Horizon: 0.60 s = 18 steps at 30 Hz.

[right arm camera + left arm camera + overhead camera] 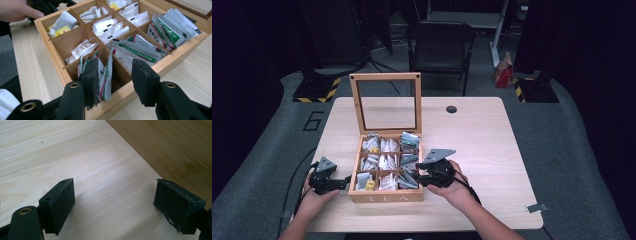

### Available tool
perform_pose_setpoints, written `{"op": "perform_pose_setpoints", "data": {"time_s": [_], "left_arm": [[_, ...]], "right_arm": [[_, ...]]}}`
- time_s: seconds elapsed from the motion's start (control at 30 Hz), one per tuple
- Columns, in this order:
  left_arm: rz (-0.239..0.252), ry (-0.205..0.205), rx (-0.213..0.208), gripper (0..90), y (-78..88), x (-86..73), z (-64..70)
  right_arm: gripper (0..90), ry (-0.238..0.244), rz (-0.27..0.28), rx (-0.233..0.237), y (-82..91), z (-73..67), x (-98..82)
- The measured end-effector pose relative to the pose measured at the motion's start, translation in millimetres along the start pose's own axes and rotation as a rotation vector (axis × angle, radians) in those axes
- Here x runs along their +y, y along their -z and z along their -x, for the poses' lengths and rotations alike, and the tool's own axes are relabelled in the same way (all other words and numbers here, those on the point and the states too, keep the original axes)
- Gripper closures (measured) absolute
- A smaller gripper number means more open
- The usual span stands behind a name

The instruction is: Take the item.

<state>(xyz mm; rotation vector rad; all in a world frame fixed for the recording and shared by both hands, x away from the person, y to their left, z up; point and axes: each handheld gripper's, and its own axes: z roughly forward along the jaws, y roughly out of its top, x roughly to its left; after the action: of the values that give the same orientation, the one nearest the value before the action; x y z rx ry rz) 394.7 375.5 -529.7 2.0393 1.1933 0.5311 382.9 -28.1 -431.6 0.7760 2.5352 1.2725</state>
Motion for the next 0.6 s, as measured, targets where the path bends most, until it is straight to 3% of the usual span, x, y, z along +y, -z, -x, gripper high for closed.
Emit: {"op": "perform_pose_setpoints", "data": {"time_s": [0.6], "left_arm": [[0.001,0.003,-0.002,16.3,-0.1,-0.1,0.2]], "right_arm": [[69.9,0.019,-0.006,-0.004,-15.5,-5.7,-0.4]]}}
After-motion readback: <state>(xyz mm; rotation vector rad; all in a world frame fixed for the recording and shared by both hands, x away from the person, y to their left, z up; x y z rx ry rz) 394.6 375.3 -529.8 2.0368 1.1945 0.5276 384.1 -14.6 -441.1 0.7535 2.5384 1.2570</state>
